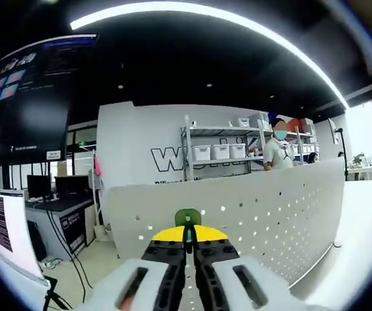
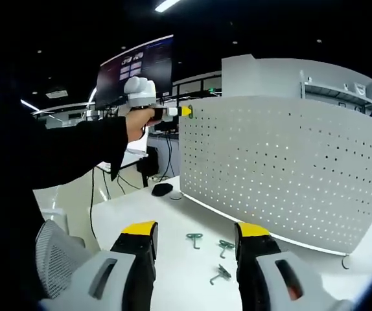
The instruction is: Insert the hook assembly into the mounting plate slot until the hook locks in place.
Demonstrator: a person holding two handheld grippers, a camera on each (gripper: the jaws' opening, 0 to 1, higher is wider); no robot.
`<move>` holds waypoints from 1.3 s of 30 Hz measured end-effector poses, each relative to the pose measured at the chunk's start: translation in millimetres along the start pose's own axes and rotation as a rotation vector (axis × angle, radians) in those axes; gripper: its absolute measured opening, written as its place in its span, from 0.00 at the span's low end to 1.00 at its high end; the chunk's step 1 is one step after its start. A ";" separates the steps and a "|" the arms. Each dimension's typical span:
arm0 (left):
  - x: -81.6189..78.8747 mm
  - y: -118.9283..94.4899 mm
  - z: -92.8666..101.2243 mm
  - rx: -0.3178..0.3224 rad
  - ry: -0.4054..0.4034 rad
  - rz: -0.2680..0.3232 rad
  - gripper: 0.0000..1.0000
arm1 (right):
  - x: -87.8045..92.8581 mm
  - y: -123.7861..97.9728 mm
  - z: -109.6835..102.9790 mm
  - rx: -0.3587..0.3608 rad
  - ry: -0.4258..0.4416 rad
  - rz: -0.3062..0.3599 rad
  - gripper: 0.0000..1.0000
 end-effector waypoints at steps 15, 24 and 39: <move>1.5 15.7 -9.7 -0.033 0.007 0.007 0.02 | 3.5 3.4 4.4 -0.005 0.013 -0.006 0.45; 3.8 22.1 -11.7 -0.045 0.018 0.006 0.02 | 5.7 3.9 5.7 -0.009 0.017 -0.012 0.44; 3.9 26.1 -8.6 -0.050 0.056 0.002 0.02 | 7.0 5.0 7.5 -0.008 0.023 -0.017 0.43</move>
Point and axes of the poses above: the point that each gripper's makers call its tool centre point, and the gripper's own axes: y roughly forward along the fingers, z roughly to its right, x roughly out of its underside, the point moved 3 cm from there along -y, roughly backward along the fingers, and after that the axes turned 9 degrees about -z, right-handed, at the moved point
